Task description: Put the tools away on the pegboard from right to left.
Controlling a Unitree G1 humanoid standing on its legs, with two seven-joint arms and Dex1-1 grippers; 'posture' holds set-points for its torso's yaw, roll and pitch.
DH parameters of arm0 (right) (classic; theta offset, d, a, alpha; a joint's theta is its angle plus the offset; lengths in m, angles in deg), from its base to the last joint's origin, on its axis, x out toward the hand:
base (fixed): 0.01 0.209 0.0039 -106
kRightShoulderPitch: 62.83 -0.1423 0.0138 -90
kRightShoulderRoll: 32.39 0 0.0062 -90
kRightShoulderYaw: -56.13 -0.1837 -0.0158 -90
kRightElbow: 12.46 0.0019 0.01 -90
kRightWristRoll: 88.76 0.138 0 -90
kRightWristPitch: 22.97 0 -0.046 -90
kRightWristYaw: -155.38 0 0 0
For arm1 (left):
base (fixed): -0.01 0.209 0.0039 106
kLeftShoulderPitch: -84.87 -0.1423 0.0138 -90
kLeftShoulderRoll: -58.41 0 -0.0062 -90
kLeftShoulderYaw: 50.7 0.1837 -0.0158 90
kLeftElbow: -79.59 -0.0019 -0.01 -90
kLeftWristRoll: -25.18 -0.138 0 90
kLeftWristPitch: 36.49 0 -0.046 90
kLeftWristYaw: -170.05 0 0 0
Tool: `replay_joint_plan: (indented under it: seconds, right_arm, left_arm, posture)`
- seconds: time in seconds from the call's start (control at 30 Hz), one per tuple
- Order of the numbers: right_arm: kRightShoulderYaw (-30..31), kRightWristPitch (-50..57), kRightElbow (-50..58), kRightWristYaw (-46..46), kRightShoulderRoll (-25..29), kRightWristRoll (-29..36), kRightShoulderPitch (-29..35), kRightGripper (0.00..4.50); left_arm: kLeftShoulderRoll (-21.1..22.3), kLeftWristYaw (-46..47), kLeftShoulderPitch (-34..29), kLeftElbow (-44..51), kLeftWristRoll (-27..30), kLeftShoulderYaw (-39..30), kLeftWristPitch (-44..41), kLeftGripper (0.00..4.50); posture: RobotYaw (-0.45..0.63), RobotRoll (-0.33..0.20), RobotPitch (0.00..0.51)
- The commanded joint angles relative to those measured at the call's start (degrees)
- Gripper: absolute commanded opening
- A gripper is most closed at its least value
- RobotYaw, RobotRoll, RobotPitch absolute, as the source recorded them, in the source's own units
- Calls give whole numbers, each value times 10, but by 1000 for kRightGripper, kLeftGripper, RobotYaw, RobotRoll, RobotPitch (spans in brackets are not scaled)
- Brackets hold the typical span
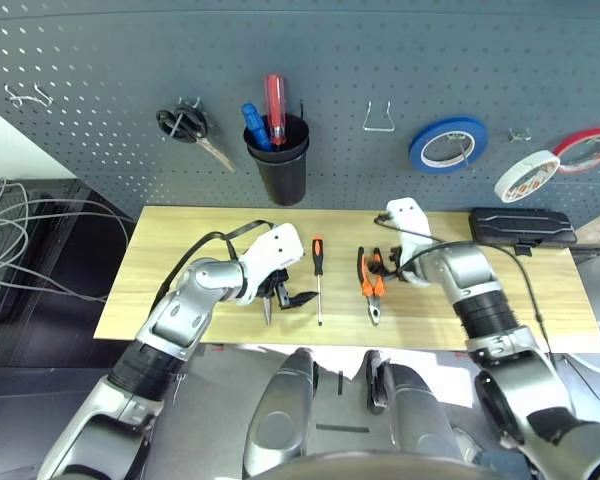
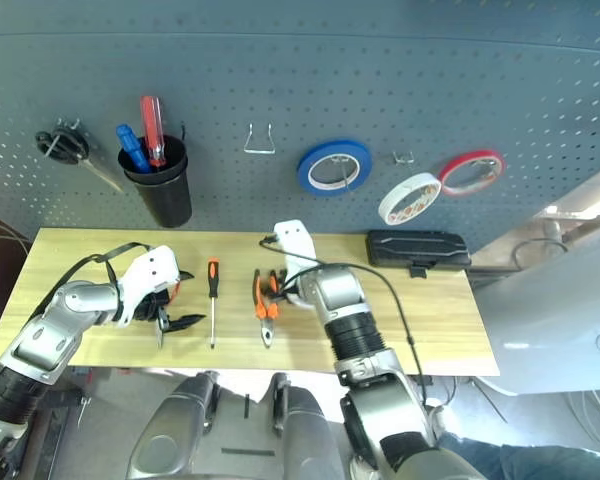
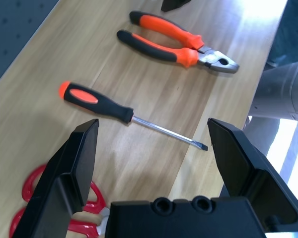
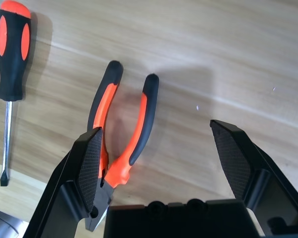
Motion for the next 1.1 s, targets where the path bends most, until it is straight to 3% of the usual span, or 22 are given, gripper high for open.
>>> replay_joint_plan:
  seconds: [0.03,0.07,0.17,0.4,0.7,0.9,0.97,1.1]
  right_arm:
    - [2,-39,-7,19,4,-2,-24,4227]
    - [1,-51,4,23,6,-2,-24,4383]
    - [-13,-131,40,27,31,-8,17,4227]
    - [-60,-280,20,4,50,-16,90,4383]
    - [-123,-491,-178,-13,64,-18,107,2376]
    - [-146,-551,-263,-20,69,-21,84,253]
    - [-147,-560,-278,-20,69,-23,74,26]
    - [-140,-540,-285,-11,60,-22,59,193]
  left_arm:
    - [-12,38,-28,-27,-4,-20,25,4500]
    - [-18,51,-33,-34,-4,-28,32,4500]
    - [-34,104,-36,-66,-13,-50,55,4500]
    - [-93,209,-25,-114,2,-119,62,4500]
    - [-129,281,-11,-171,6,-161,80,4500]
    - [-129,284,-4,-187,5,-166,88,4500]
    - [-128,284,-1,-192,4,-166,92,4500]
    - [-120,274,6,-199,1,-162,96,4500]
  posture:
    - [140,0,266]
    - [140,0,266]
    - [130,0,264]
    - [118,0,266]
    - [103,0,268]
    - [102,0,267]
    - [104,0,266]
    - [108,0,265]
